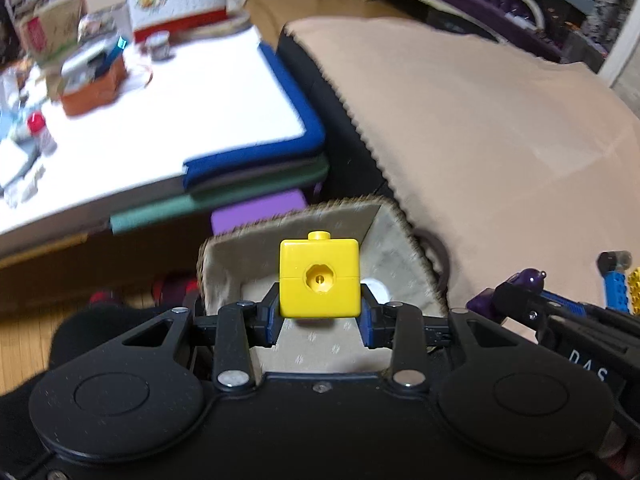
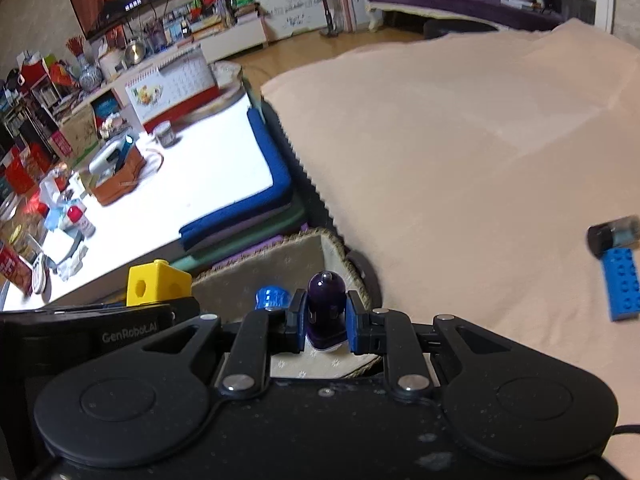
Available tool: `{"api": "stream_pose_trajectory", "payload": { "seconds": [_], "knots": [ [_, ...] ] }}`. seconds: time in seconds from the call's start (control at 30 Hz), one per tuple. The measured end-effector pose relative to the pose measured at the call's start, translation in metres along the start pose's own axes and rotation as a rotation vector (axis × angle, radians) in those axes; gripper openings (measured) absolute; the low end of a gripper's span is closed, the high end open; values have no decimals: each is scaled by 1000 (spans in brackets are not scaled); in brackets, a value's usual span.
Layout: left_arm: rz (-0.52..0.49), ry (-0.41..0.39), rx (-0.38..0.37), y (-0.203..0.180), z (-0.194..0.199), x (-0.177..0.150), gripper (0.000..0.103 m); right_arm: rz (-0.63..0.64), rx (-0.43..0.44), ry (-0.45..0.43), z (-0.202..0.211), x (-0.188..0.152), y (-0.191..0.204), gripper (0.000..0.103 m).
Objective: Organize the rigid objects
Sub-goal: 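Carry both pieces to the basket and open both tools to release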
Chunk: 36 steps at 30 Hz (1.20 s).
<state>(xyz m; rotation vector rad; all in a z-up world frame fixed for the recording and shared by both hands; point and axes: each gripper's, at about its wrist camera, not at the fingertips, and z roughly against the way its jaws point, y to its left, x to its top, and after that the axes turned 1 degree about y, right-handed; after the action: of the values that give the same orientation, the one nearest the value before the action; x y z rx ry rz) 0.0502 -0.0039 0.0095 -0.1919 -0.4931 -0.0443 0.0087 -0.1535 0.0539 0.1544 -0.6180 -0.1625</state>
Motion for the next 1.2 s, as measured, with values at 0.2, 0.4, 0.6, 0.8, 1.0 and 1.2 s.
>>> {"api": "stream_pose_trajectory", "payload": {
  "seconds": [0.2,0.4,0.6,0.8,1.0,1.2],
  "knots": [
    [52,70,-14,11,-12,1,37,-14,-5,70,-24,-6,4,19],
    [58,108,10,12,-20,3,37,-23,-19,104,-39,-6,8,19],
    [70,115,31,14,-22,4,42,-26,-35,88,-44,-3,13,22],
    [68,103,38,15,-18,3,51,-10,-52,71,-38,-4,17,28],
    [76,99,57,17,-17,1,60,7,-84,58,-31,-11,18,40],
    [73,89,80,17,-13,-1,65,16,-105,46,-20,-18,17,52]
  ]
}}
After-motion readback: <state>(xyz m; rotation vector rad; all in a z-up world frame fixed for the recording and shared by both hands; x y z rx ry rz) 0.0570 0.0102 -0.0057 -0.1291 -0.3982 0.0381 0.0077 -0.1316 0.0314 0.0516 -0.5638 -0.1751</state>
